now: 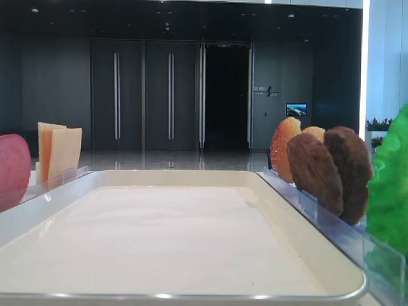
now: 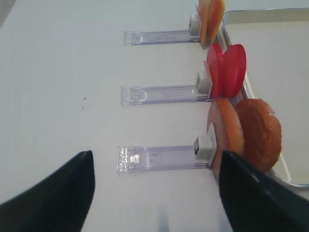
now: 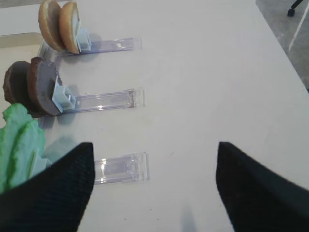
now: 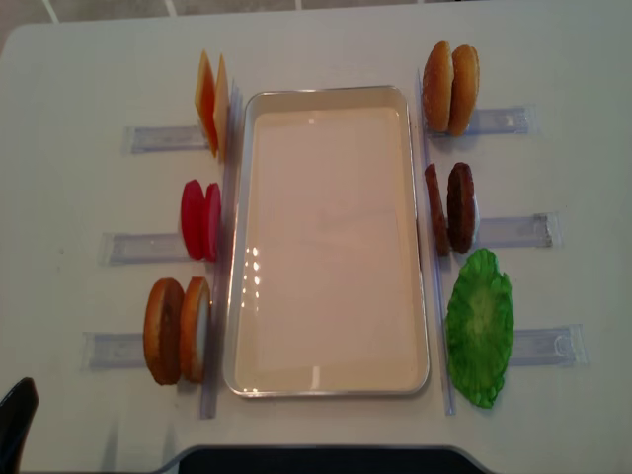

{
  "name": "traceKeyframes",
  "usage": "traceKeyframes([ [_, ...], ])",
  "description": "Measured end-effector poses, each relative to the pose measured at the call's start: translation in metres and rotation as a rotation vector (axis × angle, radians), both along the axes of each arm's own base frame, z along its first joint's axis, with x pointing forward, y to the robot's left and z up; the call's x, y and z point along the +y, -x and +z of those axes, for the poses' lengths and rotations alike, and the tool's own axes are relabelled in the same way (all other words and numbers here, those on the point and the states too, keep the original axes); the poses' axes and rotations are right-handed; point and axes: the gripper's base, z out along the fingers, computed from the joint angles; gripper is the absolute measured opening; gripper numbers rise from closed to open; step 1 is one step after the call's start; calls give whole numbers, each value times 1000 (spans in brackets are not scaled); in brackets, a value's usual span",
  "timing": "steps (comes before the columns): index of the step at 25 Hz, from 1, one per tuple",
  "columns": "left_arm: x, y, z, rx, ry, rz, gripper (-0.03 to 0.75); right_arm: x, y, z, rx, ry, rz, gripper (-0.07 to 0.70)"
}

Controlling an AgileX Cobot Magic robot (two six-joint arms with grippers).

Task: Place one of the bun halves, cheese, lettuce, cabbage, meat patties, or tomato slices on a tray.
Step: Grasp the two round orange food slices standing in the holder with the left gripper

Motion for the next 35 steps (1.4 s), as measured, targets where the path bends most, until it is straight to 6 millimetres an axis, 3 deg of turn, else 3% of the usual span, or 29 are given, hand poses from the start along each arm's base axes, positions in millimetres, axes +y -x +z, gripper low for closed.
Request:
traceKeyframes([
  [14,0,0,0,0,-5,3,598,0,0,0,0,0,0,527],
  [22,1,-3,23,164,20,21,594,0,0,0,0,0,0,527],
  [29,2,-35,43,307,79,66,585,0,0,0,0,0,0,527],
  [35,2,-74,40,495,98,73,580,0,0,0,0,0,0,527],
])
